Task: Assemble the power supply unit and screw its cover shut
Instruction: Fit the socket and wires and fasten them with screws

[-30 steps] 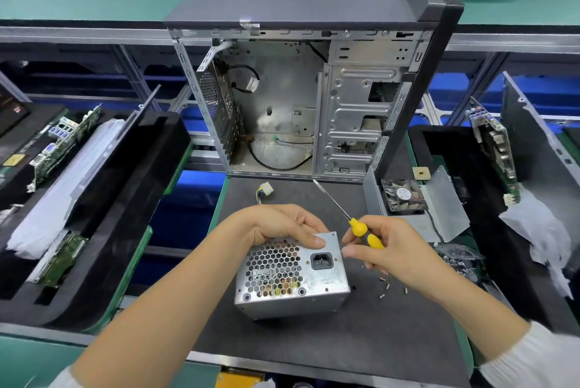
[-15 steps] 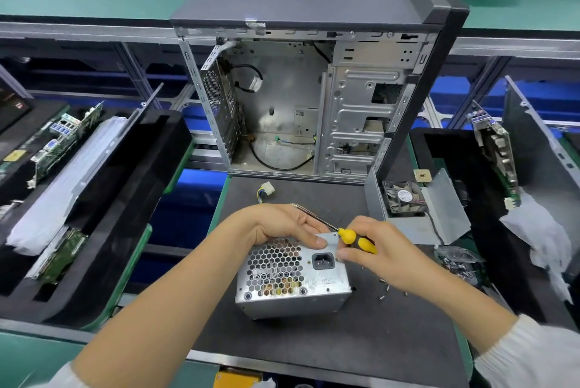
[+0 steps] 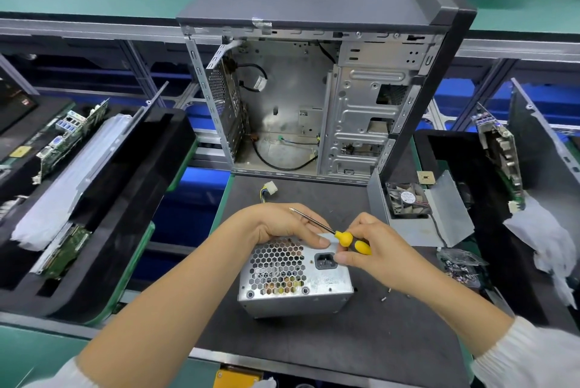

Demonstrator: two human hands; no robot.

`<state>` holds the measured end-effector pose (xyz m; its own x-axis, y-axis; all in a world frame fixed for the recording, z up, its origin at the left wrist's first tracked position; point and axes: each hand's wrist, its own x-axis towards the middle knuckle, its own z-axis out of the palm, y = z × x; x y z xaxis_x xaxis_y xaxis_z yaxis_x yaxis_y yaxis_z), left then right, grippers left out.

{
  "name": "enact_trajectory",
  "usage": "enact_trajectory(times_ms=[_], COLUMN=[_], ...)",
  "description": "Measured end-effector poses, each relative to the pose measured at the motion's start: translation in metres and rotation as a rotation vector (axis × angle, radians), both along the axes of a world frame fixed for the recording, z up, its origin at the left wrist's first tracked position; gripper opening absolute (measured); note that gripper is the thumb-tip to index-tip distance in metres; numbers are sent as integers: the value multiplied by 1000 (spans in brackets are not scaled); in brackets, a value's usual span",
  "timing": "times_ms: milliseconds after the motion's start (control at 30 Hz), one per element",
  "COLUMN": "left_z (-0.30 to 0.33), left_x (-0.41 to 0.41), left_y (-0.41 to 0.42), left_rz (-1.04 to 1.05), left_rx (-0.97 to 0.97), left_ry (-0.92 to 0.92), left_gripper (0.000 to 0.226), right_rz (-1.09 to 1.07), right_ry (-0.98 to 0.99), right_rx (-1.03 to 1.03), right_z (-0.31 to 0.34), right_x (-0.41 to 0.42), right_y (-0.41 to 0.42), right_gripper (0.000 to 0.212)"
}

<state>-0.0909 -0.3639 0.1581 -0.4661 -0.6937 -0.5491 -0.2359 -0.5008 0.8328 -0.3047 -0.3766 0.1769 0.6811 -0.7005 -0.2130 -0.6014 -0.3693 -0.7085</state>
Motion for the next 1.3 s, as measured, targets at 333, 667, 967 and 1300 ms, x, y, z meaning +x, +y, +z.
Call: enact_trajectory(times_ms=[333, 667, 967, 1300], left_z=[6, 16, 18, 18], left_x=[-9, -14, -22, -21], left_y=[-4, -8, -8, -6], left_rz=[-49, -161, -182, -154], left_rx=[-15, 120, 49, 45], left_ry=[-91, -48, -157, -159], left_gripper=[21, 20, 16, 13], right_rz=[-256, -281, -340, -357], right_ry=[-243, -278, -390, -404], right_rx=[641, 768, 950, 982], right_z=[-9, -14, -21, -27], right_x=[-6, -10, -12, -14], right_y=[1, 5, 11, 13], right_gripper=[25, 27, 42, 43])
